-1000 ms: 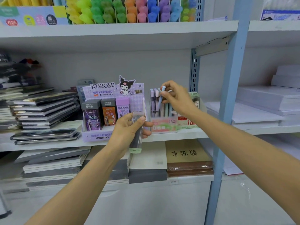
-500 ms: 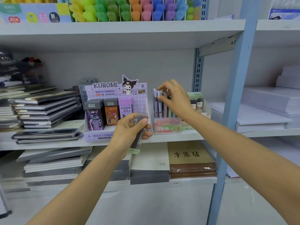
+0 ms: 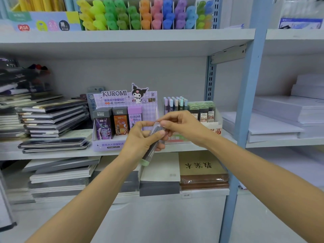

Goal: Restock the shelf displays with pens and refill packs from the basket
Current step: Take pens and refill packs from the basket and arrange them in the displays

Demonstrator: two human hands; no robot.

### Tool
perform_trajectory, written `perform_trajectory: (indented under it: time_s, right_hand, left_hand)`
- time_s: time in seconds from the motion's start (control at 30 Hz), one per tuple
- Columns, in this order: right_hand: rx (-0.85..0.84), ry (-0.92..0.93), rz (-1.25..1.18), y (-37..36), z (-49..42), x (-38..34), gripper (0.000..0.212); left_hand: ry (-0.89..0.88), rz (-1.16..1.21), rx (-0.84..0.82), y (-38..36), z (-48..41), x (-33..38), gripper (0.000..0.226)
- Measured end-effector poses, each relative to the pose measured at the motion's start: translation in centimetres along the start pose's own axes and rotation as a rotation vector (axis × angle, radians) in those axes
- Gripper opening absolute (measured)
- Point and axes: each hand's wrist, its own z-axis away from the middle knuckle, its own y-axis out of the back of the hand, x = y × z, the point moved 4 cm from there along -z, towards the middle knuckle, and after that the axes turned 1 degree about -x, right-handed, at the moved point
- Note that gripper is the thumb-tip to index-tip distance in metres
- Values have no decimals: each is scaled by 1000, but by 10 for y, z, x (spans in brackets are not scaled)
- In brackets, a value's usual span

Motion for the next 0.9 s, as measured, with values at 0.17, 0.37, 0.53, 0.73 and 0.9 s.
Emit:
perform_trajectory:
  time_s: [0.17, 0.37, 0.53, 0.73, 0.9]
  right_hand:
    - [240, -1, -53, 15, 3, 2, 22]
    - [288, -44, -100, 21, 13, 8, 23]
    - [76, -112, 48, 7, 21, 14, 24]
    - [-37, -152, -35, -6, 31, 20, 19]
    - [-16, -23, 107, -1, 32, 11, 36]
  left_hand:
    - [66, -124, -49, 6, 12, 3, 53]
    - [-64, -112, 114, 26, 24, 10, 31]
    - [-89, 56, 165, 37, 27, 16, 27]
    - [-148, -64, 157, 29, 24, 16, 11]
    - [-209, -317, 103, 7, 21, 16, 12]
